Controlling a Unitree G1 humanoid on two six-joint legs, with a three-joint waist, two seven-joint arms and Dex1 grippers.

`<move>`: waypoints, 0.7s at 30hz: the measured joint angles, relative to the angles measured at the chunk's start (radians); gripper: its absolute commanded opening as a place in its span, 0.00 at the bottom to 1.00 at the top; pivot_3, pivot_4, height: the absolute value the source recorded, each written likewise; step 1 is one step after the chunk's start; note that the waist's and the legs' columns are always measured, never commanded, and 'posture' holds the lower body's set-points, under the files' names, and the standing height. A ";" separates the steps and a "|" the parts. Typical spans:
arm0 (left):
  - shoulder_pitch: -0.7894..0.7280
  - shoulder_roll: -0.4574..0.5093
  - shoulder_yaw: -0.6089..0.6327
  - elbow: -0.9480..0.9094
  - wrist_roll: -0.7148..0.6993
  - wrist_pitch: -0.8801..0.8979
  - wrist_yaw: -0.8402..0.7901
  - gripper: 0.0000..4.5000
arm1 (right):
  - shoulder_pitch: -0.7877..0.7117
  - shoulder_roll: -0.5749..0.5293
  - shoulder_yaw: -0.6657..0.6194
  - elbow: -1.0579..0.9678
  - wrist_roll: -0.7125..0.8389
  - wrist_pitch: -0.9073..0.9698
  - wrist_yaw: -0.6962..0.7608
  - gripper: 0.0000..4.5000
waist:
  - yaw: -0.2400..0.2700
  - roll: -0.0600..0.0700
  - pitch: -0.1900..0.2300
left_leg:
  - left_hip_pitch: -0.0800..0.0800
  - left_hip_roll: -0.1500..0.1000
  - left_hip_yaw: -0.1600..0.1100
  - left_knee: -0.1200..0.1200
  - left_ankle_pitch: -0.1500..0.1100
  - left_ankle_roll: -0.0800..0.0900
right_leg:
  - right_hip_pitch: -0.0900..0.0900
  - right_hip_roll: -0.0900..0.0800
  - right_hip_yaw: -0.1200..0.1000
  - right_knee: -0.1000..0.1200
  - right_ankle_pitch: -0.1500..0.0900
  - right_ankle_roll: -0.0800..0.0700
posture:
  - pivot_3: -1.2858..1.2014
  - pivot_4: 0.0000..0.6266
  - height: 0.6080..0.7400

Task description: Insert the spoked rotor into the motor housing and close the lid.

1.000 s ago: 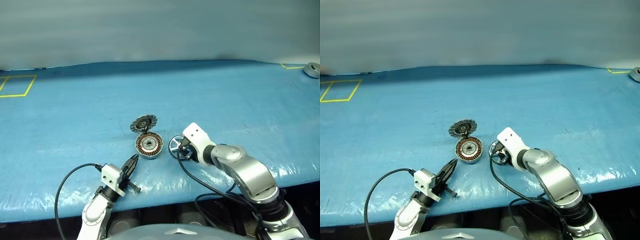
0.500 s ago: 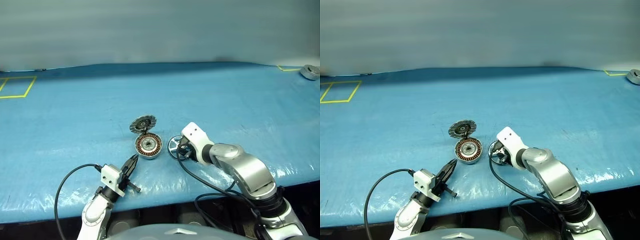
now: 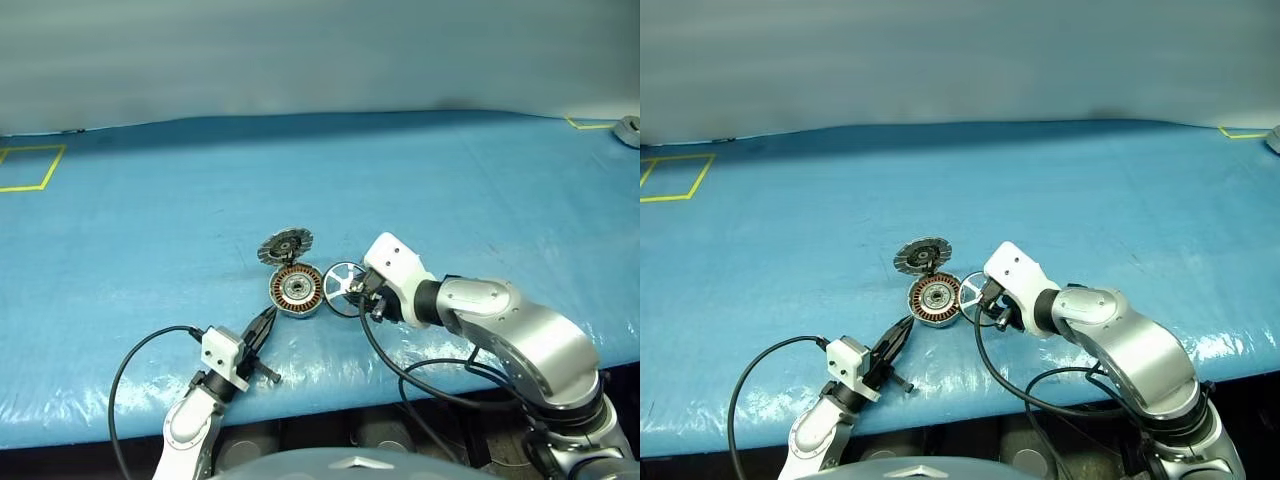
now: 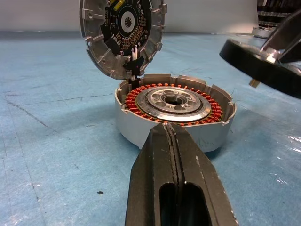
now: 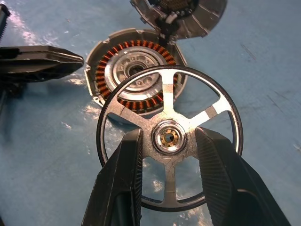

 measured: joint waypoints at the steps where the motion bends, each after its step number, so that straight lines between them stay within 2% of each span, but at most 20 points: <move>1: -0.001 0.000 0.000 0.000 0.000 0.000 -0.001 0.00 | -0.003 0.014 0.009 0.000 0.009 -0.010 -0.002 0.29 | 0.000 0.000 0.000 | 0.000 0.000 0.000 0.000 0.000 0.000 | 0.000 0.000 0.000 0.000 0.000 0.000 | 0.52 0.24 1.00; 9: -0.003 0.002 0.007 0.000 0.000 -0.002 -0.001 0.00 | -0.082 0.112 0.159 0.090 -0.010 -0.108 -0.082 0.29 | -0.001 0.001 0.001 | 0.000 0.000 0.000 0.001 0.000 0.000 | 0.000 0.000 0.000 0.001 0.000 0.000 | 0.52 0.24 1.00; 21: 0.002 0.001 0.014 0.007 0.001 -0.015 -0.002 0.00 | -0.111 0.162 0.238 0.251 -0.053 -0.234 -0.106 0.29 | -0.002 0.001 0.001 | 0.000 0.000 0.000 0.000 0.000 0.000 | 0.000 0.000 0.000 0.001 0.003 -0.005 | 0.52 0.24 1.00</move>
